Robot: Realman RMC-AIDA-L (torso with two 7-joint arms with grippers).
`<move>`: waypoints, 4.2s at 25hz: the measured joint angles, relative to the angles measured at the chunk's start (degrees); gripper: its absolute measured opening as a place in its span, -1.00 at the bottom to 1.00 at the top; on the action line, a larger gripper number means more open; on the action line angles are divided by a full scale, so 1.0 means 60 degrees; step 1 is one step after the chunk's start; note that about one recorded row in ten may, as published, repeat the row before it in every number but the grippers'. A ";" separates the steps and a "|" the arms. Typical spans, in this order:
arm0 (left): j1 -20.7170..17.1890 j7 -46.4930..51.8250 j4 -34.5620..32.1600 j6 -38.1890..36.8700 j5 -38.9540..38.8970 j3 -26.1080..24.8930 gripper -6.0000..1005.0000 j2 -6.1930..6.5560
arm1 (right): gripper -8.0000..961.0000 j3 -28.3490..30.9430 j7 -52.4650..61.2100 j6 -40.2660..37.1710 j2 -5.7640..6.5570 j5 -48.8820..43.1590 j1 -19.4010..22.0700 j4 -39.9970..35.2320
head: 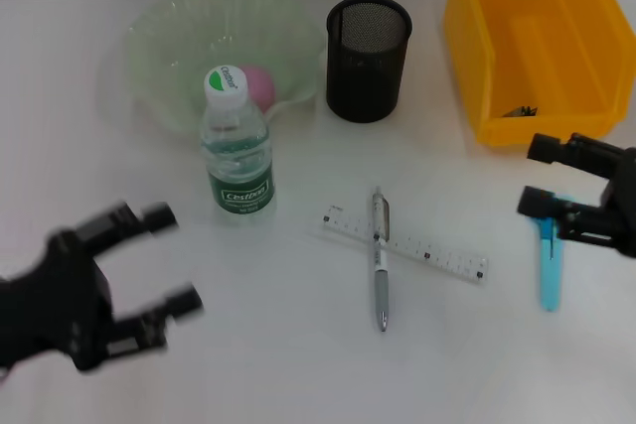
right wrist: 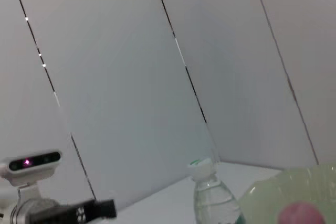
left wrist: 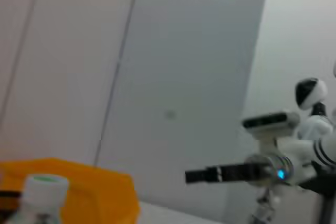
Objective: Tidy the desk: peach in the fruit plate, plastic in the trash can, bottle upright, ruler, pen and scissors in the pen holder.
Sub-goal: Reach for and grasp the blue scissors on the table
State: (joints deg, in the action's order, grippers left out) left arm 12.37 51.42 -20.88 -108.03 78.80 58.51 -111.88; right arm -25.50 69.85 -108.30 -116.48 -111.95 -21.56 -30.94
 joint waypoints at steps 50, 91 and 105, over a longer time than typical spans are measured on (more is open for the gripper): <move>0.2094 0.1621 -0.0211 0.1412 0.4089 -0.0073 0.65 -0.1001 | 0.65 -0.5914 1.6632 0.1627 -0.0520 -0.8211 -0.3504 -0.4826; 0.2011 0.1534 -0.0210 0.1807 0.4107 -0.0032 0.65 -0.1056 | -0.03 -0.6545 1.6636 0.2885 -0.0545 -0.9218 -0.4871 -0.2559; 0.1996 0.1489 -0.0181 0.1820 0.4107 -0.0044 0.65 -0.1057 | -0.13 -0.6857 1.6643 0.2930 -0.0538 -0.9218 -0.4930 -0.2428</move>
State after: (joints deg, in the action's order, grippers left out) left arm 24.34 60.36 -21.97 -97.11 103.44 58.25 -118.22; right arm -66.64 169.71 -90.72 -119.70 -167.26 -51.14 -45.51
